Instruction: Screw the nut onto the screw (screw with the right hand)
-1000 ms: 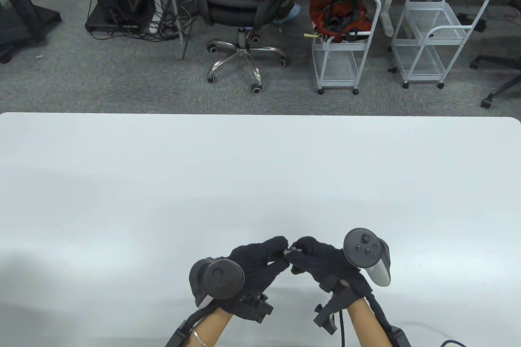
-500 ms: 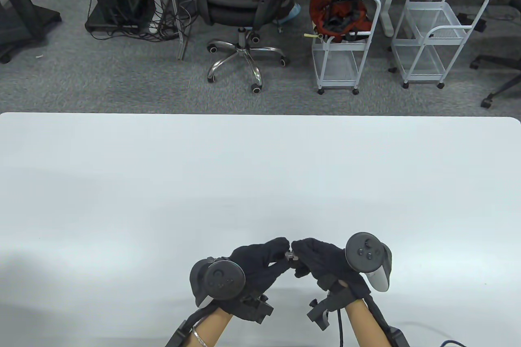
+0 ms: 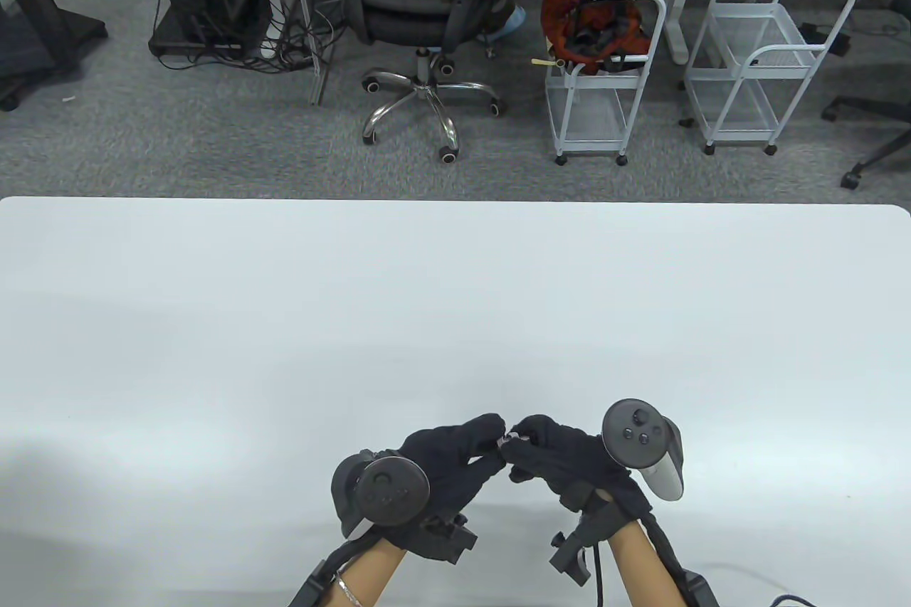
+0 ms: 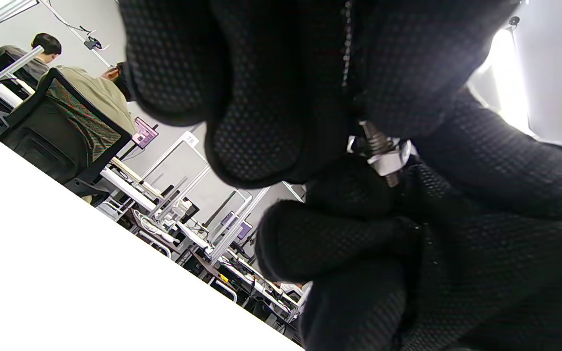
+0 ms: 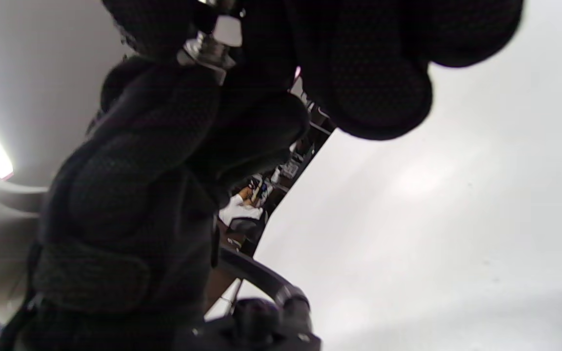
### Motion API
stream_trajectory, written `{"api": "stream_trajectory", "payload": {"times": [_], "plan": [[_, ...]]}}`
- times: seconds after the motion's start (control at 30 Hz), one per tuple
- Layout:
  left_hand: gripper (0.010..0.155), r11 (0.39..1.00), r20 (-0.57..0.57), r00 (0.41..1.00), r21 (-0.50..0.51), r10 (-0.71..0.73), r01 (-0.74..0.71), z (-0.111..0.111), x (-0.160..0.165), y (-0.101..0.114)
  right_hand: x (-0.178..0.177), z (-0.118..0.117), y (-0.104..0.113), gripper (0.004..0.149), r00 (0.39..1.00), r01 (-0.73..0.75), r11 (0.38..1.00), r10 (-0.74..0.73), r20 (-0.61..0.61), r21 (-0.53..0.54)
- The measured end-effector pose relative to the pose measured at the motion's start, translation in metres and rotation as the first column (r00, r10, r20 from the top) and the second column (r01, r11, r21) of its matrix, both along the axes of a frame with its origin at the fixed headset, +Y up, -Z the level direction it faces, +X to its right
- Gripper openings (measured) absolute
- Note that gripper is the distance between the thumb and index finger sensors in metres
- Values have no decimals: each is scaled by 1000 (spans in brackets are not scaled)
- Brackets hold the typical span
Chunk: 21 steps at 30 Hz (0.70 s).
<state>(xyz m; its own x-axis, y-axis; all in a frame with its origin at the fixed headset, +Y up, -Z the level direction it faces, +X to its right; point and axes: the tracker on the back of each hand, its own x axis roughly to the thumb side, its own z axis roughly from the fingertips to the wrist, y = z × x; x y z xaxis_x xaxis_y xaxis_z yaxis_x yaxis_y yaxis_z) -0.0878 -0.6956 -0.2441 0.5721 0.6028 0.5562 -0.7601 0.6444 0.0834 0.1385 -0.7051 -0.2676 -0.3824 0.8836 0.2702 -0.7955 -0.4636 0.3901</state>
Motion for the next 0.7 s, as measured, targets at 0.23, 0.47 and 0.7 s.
{"api": "stream_trajectory", "payload": {"times": [0.23, 0.47, 0.7], "plan": [[45, 1000, 0, 1000, -19, 19, -19, 0, 0, -1, 0, 1, -1, 49, 997, 61, 998, -61, 38, 2], [45, 999, 26, 999, -15, 29, -29, 0, 0, 0, 0, 2, 1, 47, 988, 66, 995, -76, 133, 75], [45, 1000, 3, 1000, 19, -3, 3, 2, 0, 1, 0, 2, 1, 48, 1000, 22, 1000, -22, 17, 12]]}}
